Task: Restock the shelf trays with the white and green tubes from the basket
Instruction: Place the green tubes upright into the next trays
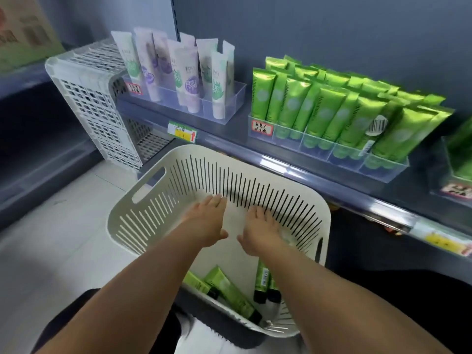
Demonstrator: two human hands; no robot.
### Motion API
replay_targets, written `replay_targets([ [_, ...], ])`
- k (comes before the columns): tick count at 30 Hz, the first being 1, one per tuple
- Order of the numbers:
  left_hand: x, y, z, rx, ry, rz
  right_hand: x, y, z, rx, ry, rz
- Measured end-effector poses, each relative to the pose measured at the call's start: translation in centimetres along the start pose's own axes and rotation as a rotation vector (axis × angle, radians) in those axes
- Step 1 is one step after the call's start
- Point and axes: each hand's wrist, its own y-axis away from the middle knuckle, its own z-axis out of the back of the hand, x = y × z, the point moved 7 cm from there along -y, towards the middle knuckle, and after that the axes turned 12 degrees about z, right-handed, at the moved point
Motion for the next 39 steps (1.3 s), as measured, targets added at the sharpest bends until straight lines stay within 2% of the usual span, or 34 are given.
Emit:
replay_targets([
  [5, 1.1, -2.1, -2.8, 0.12, -0.027, -0.026, -1.3, -1.1, -3.8, 0.069, -0.05, -0.256],
  [9, 1.3, -3.1, -4.5, 0.179, -0.053, -0.07, -3.3, -1.2, -7.1, 0.165, -0.235, -0.459],
  [12, 1.7, -3.9, -5.3, 0.222, -0.062, -0.067, -3.2, -1.6, -8.4, 0.189, -0.288, -0.509],
  [16, 2.7, -4.8, -6.2, 0.271, -0.072, -0.037, -1.0, -3.3, -8.5, 0.19, -0.291, -0.335],
  [20, 3.4, -4.9, -6.8, 0.311, -0.066, -0.012, 0.1, -5.2, -6.3, 0.096, -0.275, -0.099],
  [26, 2.3, -4.4, -8.8, 0.438, -0.058, 0.006, -1.2, -4.6, -5.5, 0.304, -0.017, 0.135],
  [32, 0.0, -4.4, -9.1, 0.388, -0.047, -0.004, -0.1, -4.4, -6.5, 0.338, -0.002, 0.249],
  [39, -0.5, -4.4, -10.6, 0.396, 0.093, 0.108, -0.7, -5.2, -6.4, 0.314, -0.062, 0.211],
])
